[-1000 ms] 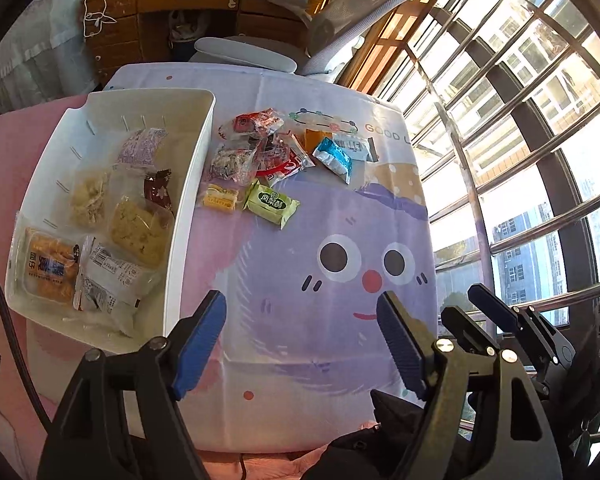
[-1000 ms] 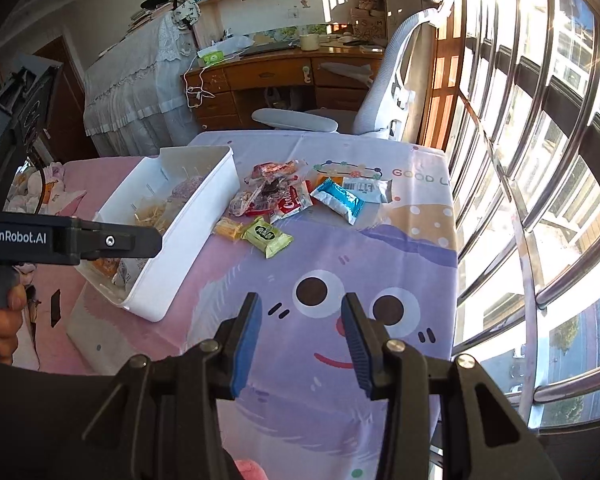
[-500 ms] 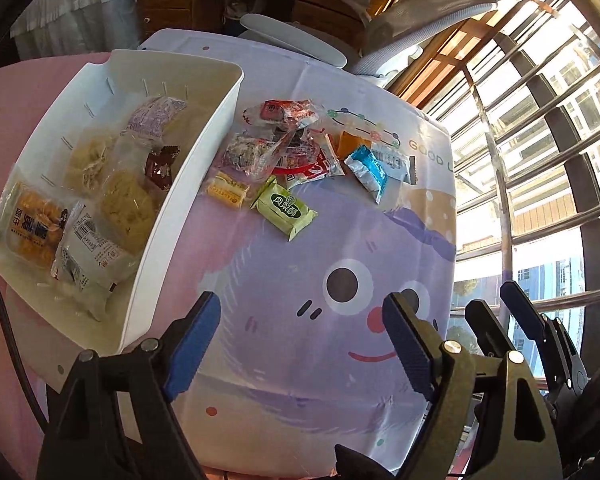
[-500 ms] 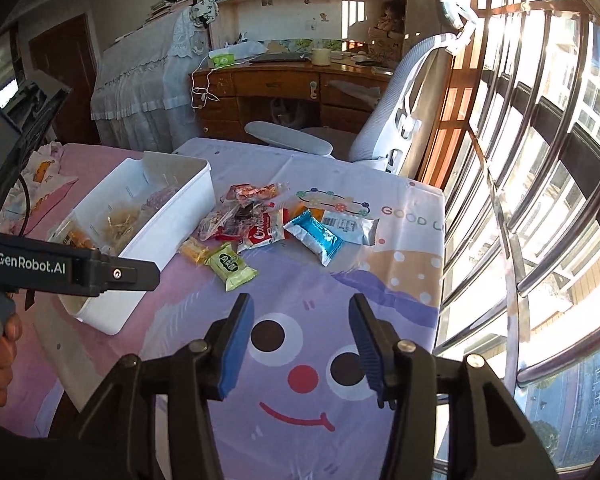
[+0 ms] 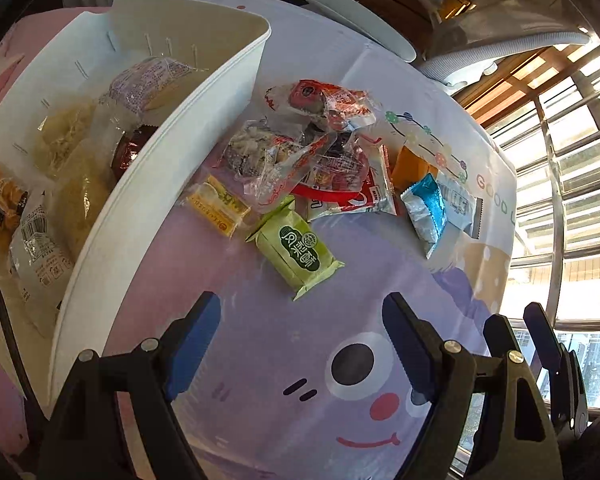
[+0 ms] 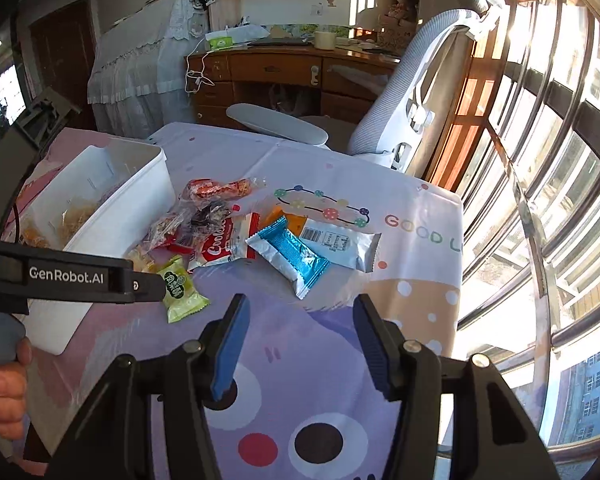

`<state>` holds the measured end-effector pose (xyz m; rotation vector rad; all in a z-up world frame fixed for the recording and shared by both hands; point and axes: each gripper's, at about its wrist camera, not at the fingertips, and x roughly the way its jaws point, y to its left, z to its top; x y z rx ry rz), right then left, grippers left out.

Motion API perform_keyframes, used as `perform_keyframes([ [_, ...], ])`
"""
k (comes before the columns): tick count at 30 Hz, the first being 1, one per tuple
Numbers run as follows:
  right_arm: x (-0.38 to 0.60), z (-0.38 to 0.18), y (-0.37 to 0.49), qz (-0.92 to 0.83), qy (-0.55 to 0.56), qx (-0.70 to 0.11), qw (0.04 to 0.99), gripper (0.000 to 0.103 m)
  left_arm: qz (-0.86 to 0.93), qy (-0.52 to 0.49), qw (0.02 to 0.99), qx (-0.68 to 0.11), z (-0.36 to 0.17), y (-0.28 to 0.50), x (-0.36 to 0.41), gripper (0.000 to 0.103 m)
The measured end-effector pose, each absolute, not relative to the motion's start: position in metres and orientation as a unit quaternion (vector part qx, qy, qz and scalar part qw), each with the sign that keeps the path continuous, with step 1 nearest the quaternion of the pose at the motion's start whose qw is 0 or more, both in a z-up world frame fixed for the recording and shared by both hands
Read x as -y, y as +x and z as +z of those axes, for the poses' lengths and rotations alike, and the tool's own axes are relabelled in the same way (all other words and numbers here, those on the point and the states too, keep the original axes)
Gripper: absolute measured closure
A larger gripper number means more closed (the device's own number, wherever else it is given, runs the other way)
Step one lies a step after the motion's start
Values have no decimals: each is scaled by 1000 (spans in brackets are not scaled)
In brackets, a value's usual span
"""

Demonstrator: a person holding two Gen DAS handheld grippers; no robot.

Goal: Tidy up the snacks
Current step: 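Grasp the green packet with the left tool while the right tool grasps the blue wrapper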

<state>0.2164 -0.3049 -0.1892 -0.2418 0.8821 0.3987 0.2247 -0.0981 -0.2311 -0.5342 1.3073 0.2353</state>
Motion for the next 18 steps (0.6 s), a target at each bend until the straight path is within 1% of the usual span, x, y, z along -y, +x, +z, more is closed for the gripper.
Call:
perform_keyframes([
  [10, 283, -227, 262, 219, -167, -404, 873, 49, 136, -251, 747, -601, -268, 251, 96, 21],
  [14, 274, -239, 271, 230, -194, -396, 868, 49, 139, -253, 736, -613, -279, 257, 94, 21],
  [18, 269, -248, 279, 249, -195, -400, 860, 49, 149, -253, 727, -620, -289, 260, 95, 21],
])
